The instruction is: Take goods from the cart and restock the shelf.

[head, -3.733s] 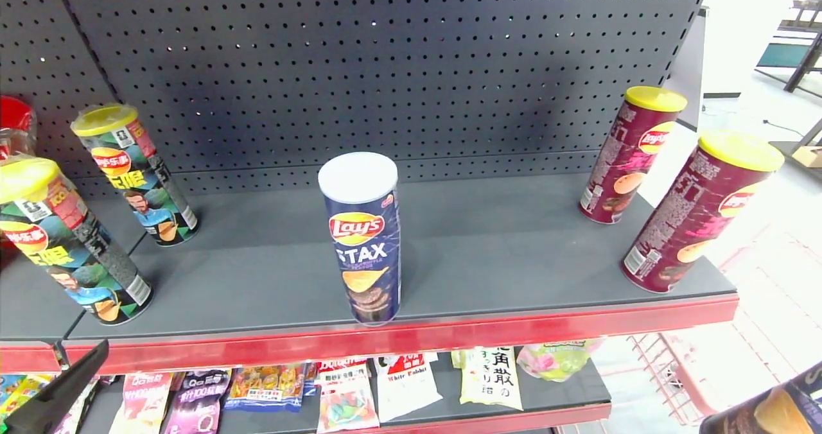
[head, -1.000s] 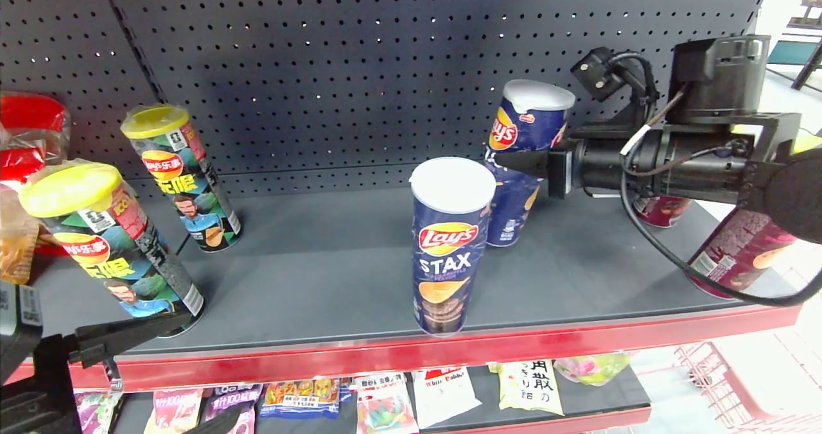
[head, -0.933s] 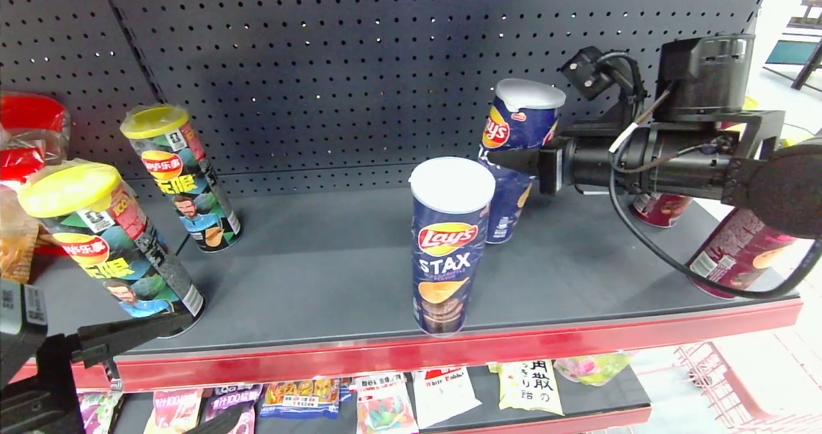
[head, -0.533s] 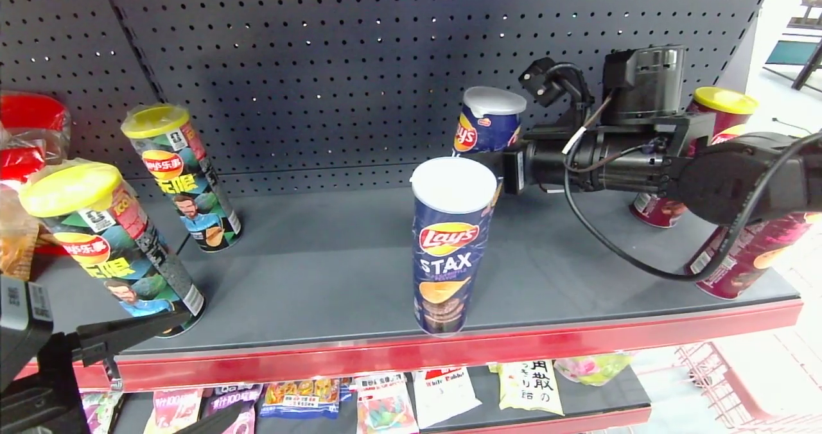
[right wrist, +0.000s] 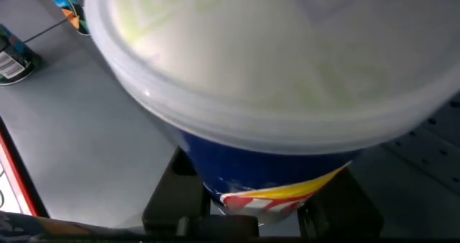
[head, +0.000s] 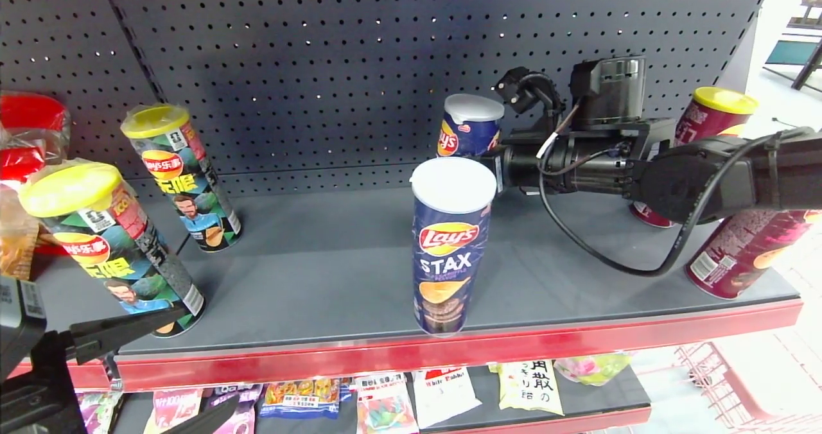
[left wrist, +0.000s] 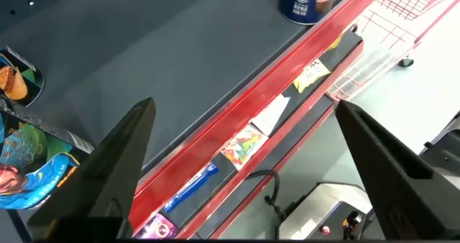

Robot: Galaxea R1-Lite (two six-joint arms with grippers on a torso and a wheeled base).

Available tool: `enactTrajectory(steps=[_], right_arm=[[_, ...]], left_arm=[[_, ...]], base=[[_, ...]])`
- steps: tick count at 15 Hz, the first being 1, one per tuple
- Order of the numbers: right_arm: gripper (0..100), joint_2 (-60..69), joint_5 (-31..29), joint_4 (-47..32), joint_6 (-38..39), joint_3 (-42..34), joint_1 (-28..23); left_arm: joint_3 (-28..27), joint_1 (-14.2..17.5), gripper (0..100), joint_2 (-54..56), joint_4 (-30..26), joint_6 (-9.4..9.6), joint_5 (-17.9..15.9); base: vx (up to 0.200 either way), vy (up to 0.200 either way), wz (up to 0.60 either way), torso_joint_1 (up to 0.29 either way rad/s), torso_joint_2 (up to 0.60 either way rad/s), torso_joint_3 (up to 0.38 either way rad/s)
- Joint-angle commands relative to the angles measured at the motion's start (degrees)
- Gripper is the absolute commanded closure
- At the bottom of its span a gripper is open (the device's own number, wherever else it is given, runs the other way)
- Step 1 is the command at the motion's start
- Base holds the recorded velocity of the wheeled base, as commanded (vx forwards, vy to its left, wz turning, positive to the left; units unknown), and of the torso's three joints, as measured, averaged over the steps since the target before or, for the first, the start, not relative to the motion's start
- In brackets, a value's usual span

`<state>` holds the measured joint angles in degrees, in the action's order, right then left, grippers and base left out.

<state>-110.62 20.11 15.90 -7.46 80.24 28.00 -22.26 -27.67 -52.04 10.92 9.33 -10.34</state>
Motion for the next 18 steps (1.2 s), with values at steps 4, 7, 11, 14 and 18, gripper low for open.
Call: enactTrajectory(steps=[4,7,11,14,18], right_arm=[[0,0.1,-0.2,0.0,0.0,-0.4,0.0],[0,2.8,-0.5,0.0,0.1,-5.0,0.0],[0,8.0,-1.0,-0.1,0.1,-11.5,-0.5],[0,17.6,-2.6,0.1,0.1,-24.6,-2.3],[0,32.4,-3.3,-0.1,0.1,-40.2,-3.0]], left_arm=[[0.0,0.0,0,0.1,0.1,-0.01,0.1],[0.2,0.0,0,0.1,0.1,-0.01,0.1],[-0.2,0.2,0,-0.3,0.0,-0.01,0.1],[-0.4,0.2,0,-2.5,0.2,0.08,0.2],[-3.6,0.2,0,-9.1,1.6,0.34,0.3]], base=[[0.0,0.0,0.0,0.0,0.0,0.0],[0.0,0.0,0.0,0.0,0.0,0.0],[0.0,0.0,0.0,0.0,0.0,0.0],[0.0,0.0,0.0,0.0,0.0,0.0],[0.0,0.0,0.0,0.0,0.0,0.0]])
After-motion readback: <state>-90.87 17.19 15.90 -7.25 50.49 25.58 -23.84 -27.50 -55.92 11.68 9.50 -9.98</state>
